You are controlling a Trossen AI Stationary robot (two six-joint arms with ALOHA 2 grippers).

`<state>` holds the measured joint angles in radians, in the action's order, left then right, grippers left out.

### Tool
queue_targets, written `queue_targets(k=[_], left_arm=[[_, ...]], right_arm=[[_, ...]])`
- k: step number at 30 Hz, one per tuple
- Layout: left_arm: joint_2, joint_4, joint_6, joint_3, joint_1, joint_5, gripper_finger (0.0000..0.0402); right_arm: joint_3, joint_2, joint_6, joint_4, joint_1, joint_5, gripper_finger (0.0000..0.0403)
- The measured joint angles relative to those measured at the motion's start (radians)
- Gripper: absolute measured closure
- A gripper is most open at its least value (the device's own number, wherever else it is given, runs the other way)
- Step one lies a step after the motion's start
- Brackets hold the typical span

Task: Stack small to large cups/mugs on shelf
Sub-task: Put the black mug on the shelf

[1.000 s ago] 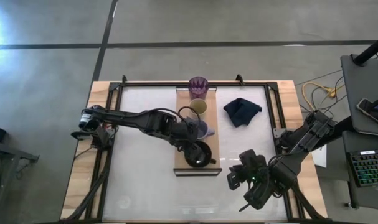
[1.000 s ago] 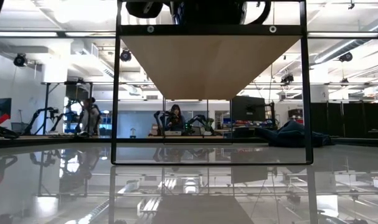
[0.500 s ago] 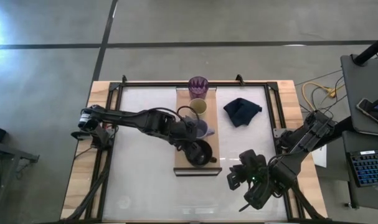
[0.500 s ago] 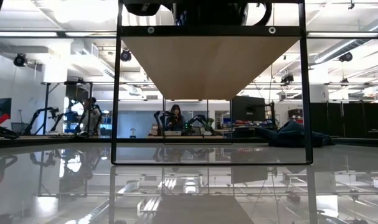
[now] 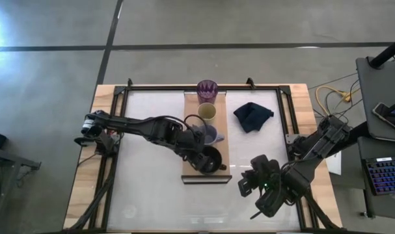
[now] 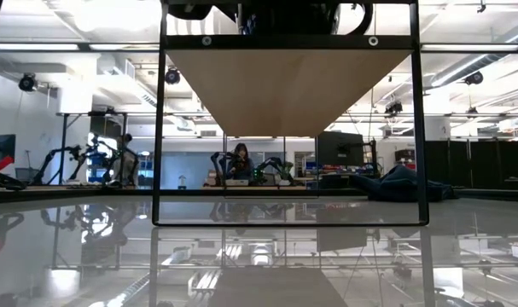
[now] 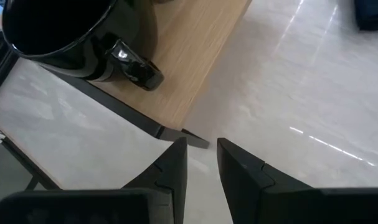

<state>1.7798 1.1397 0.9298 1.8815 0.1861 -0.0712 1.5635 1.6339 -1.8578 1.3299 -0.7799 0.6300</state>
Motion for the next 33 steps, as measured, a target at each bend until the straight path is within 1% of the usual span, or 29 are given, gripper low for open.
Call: queue_targets(k=[2, 16, 33], left_arm=[[0.0, 0.0, 0.006, -0.001, 0.001, 0.014, 0.0288], [-0.01, -0.004, 0.056, 0.001, 0.031, 0.018, 0.0288], [-0.022, -0.003, 0.059, 0.001, 0.052, 0.019, 0.0288]], right_arm=[[0.0, -0.002, 0.0, 0.001, 0.0, 0.0, 0.0321], [0.0, -0.003, 0.004, 0.009, 0.0, 0.0, 0.0321], [0.0, -0.003, 0.005, 0.008, 0.0, 0.0, 0.0321]])
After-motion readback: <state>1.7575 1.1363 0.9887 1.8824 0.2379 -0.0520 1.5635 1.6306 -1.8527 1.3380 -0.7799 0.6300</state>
